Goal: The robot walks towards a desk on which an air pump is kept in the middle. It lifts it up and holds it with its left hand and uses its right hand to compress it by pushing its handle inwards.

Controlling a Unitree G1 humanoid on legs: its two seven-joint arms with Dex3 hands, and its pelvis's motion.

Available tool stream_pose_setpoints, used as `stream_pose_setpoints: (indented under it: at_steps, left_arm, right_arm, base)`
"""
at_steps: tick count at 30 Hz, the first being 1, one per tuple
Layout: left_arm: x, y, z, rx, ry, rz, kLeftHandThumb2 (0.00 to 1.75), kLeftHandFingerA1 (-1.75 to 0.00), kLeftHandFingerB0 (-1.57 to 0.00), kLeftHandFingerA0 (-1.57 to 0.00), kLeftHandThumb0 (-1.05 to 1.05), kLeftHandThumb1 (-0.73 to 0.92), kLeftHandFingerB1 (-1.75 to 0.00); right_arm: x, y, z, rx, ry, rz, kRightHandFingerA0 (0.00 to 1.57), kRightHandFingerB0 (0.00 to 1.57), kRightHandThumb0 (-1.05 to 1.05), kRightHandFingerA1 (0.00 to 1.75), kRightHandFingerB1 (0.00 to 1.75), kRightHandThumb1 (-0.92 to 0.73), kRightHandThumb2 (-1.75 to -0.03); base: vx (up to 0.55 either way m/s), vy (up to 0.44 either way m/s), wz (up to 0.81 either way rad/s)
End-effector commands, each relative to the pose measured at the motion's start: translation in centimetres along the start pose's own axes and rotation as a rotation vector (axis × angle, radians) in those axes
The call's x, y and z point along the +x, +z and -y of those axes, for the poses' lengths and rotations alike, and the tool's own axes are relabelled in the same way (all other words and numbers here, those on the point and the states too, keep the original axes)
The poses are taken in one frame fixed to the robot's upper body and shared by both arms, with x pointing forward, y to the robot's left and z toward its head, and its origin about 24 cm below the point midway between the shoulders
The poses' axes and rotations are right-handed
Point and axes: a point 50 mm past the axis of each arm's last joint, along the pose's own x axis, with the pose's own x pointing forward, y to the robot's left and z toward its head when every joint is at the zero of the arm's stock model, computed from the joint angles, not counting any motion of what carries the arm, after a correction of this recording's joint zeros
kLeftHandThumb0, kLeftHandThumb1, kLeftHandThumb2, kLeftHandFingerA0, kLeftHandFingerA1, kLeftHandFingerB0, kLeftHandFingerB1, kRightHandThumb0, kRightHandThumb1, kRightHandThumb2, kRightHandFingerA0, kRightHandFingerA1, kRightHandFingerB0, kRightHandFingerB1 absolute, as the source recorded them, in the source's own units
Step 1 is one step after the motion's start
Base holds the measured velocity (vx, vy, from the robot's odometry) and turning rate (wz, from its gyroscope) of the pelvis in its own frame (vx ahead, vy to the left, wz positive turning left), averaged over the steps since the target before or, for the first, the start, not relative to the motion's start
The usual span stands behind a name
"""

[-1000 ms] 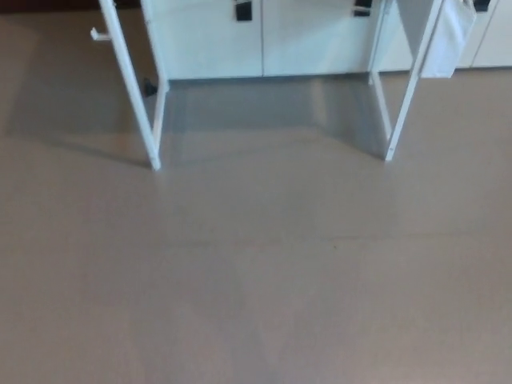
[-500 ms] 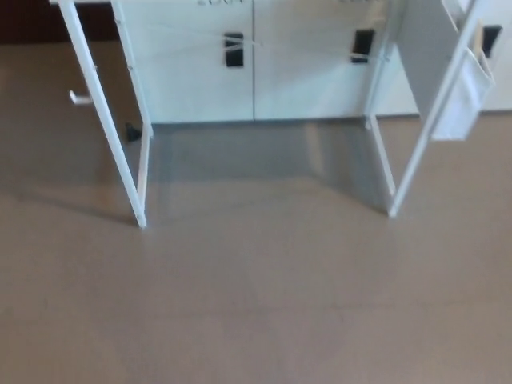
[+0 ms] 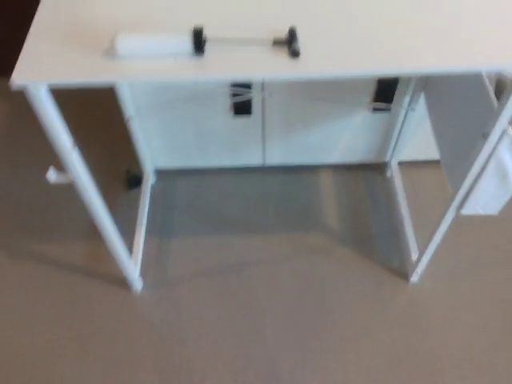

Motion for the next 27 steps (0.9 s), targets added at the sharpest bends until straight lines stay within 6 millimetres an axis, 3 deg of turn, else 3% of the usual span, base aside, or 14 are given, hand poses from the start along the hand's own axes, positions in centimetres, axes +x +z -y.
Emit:
stream_pose_setpoints:
  at_steps: [1,8,13,17,27]
  left_arm:
    - [-0.3,0.1,-0.3,0.06,-0.008,0.05,0.57,-0.47,-0.43,-0.55,-0.15,0.59,-0.4]
    - [-0.5,-0.3,-0.3,0.074,-0.036,0.042,0.59,-0.48,-0.4,-0.51,-0.14,0.65,-0.4]
    - [-0.4,0.6,0.3,0.039,-0.059,0.079,0.59,-0.46,-0.39,-0.51,-0.19,0.64,-0.39]
    - [-0.9,1.1,1.0,0.022,-0.085,0.107,0.59,-0.47,-0.42,-0.53,-0.2,0.64,-0.39]
    - [-1.5,2.1,0.2,0.005,-0.071,0.112,0.61,-0.5,-0.42,-0.56,-0.16,0.72,-0.41]
  right_arm:
    - [-0.6,-0.7,0.5,0.025,0.0,-0.008,0.66,0.51,-0.26,0.46,0.41,-0.62,-0.58]
    - [-1.0,-1.3,0.8,-0.008,-0.011,-0.023,0.69,0.53,-0.28,0.45,0.4,-0.61,-0.58]
    - [-0.5,-0.6,0.1,0.032,-0.002,0.008,0.7,0.54,-0.26,0.47,0.42,-0.62,-0.58]
    - [-0.1,0.1,-0.3,0.013,-0.005,0.035,0.72,0.55,-0.28,0.46,0.41,-0.6,-0.58]
    - [-0.2,-0.1,-0.8,-0.015,0.0,0.038,0.72,0.54,-0.28,0.46,0.41,-0.6,-0.58]
  base:
    - [0.54,0.157,-0.23]
    - [0.47,0.171,-0.12]
    - [0.34,0.11,0.15]
    - [0.32,-0.063,0.31]
    - [0.27,-0.133,-0.04]
